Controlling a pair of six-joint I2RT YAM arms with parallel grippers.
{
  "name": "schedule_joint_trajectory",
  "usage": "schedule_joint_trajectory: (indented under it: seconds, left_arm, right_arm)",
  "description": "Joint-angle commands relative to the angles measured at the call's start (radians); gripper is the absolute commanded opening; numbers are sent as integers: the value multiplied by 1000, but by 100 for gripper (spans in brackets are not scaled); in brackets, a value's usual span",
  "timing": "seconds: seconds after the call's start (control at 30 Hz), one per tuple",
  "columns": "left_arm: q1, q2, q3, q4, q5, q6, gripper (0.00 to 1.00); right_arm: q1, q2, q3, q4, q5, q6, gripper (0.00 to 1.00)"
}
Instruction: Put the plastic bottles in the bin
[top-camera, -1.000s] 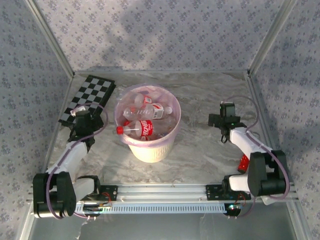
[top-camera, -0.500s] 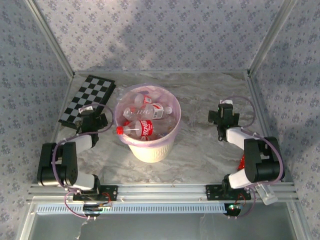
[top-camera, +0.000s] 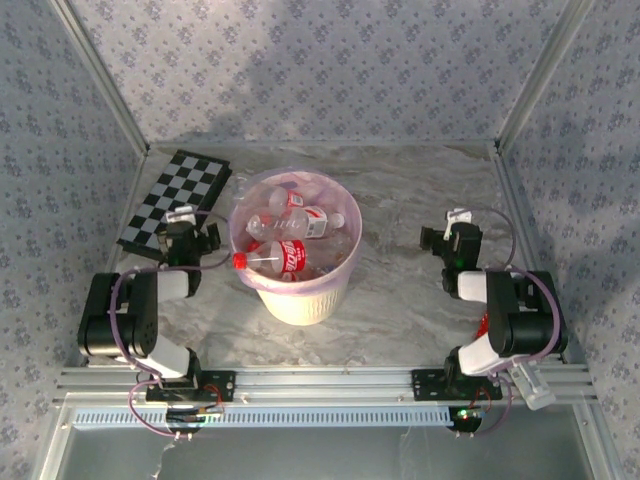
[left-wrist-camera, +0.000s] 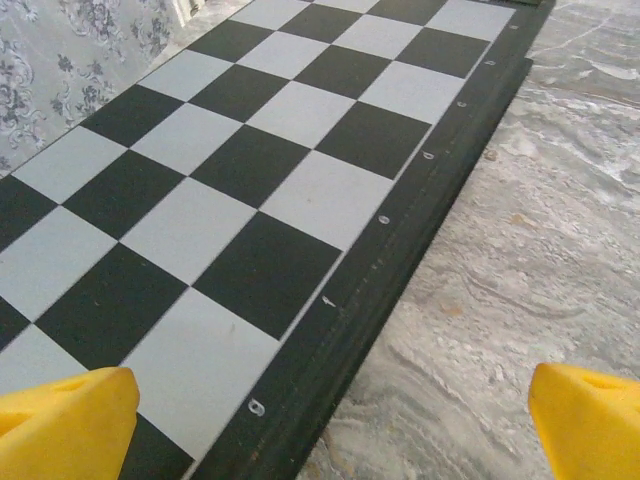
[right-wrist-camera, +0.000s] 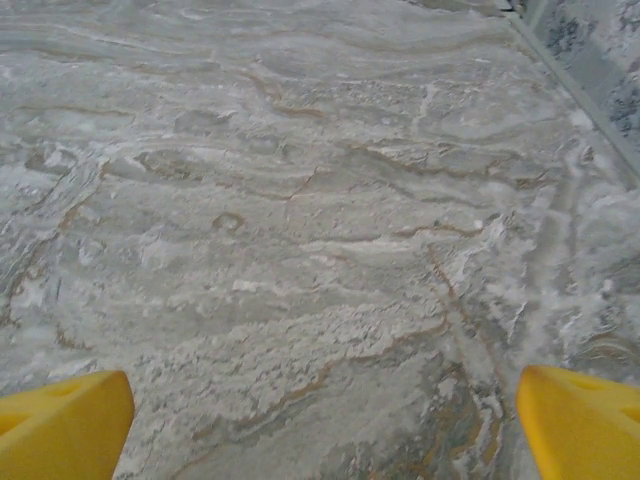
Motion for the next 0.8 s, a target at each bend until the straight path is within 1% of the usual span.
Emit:
schedule_joint_trajectory:
  seconds: [0.0,0.03,0.07,0.1,0.13,0.17,0.77]
  left_arm:
    - [-2,29,-33,162,24,28,100]
    - [0,21,-25,121,26,22,100]
    - [1,31,-32,157,25,25,100]
    - [1,25,-29,147,26,24,100]
    - [0,24,-26,131,27,23,100]
    - [0,29,-30,151,25,25,100]
    - [0,26,-29,139,26,24,100]
  right_arm:
    - [-9,14,-17,106,-68,-23,100]
    - [-8,15,-19,121,-64,-24,100]
    - [-9,8,-11,88,-66,-24,100]
    - [-9,16,-18,113,-67,-23,100]
    - [-9,10,-12,94,-67,-23,100]
    - [-9,13,-15,102,-67,-24,100]
    - [-11,12,-13,99,-70,-24,100]
